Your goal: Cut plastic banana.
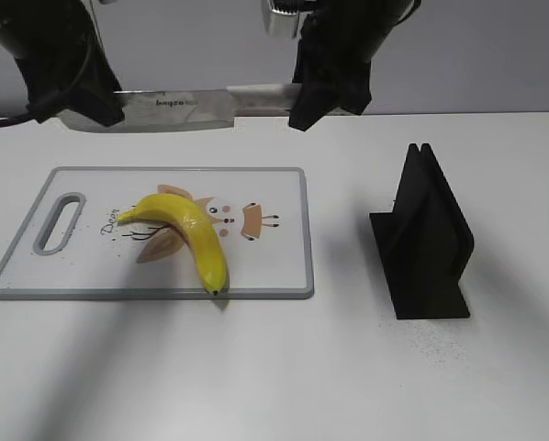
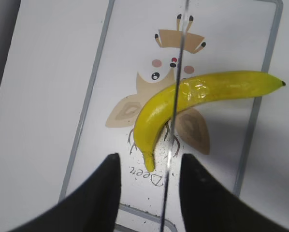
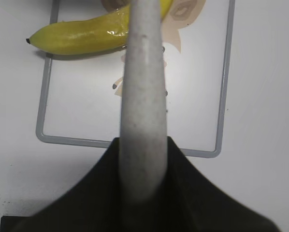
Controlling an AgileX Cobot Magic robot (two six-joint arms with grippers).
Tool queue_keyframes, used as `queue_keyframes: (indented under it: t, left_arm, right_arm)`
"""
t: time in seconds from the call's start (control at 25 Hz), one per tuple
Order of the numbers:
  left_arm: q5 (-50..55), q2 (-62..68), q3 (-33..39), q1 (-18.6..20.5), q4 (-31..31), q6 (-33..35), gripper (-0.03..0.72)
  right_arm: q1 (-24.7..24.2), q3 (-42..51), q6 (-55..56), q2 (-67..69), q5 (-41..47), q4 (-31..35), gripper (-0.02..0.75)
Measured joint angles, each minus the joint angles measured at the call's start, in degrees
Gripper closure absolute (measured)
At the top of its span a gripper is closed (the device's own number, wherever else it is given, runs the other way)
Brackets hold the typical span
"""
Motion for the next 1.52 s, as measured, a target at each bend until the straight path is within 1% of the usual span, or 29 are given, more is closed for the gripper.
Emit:
queue_keyframes:
  t: [0.12, 0.2, 0.28, 0.32, 0.52, 0.76, 0.84, 0.92, 1.0, 1.08, 1.52]
  left_arm:
    - [-0.11, 0.88, 0.00, 0.00, 0.00, 0.00, 0.481]
    - [0.01, 1.49, 0.00, 0.00, -0.14, 0.00, 0.615]
    - [0.10, 2.18, 0.00, 0.00, -0.19, 0.05, 0.669]
    - [0.10, 2.59, 0.00, 0.00, -0.26, 0.05, 0.681]
    - [-0.47, 4.74, 0.00, 0.00, -0.57, -0.11, 0.690]
    - [-2.20, 9.62, 0.19, -0.22, -0.75, -4.01, 0.683]
    - [-4.85, 11.11, 2.32, -0.42, -1.20, -4.28, 0.680]
    - [-9.56, 12.15, 6.81, -0.90, -2.29, -4.28, 0.678]
    - [-16.12, 13.55, 12.94, -1.84, -2.92, -4.28, 0.678]
    - [-20.63, 13.54, 15.67, -2.56, -3.64, -4.10, 0.672]
    - [-21.95, 16.14, 16.11, -2.68, -4.68, -3.88, 0.668]
  right_arm:
    - [0.00, -0.15, -0.40, 0.10, 0.00, 0.22, 0.578]
    - [0.00, -0.21, -0.40, 0.10, -0.32, 0.22, 0.578]
    - [0.00, -0.21, -0.40, 0.10, -0.44, 0.22, 0.578]
    - [0.00, -0.25, -0.40, 0.10, -0.50, 0.17, 0.578]
    - [0.00, -0.31, 0.42, 0.88, -0.55, -0.60, 0.578]
    - [0.29, -0.47, 6.69, 5.26, -0.26, -5.52, 0.577]
    - [0.35, -0.47, 8.74, 7.95, 0.08, -5.79, 0.573]
    - [0.54, -0.47, 11.00, 10.95, 0.29, -6.12, 0.556]
    - [1.06, -0.17, 12.45, 14.71, 0.54, -7.05, 0.548]
    - [1.29, -0.35, 13.64, 16.61, 0.54, -7.97, 0.528]
    - [1.61, -2.37, 15.07, 17.27, 0.54, -8.89, 0.514]
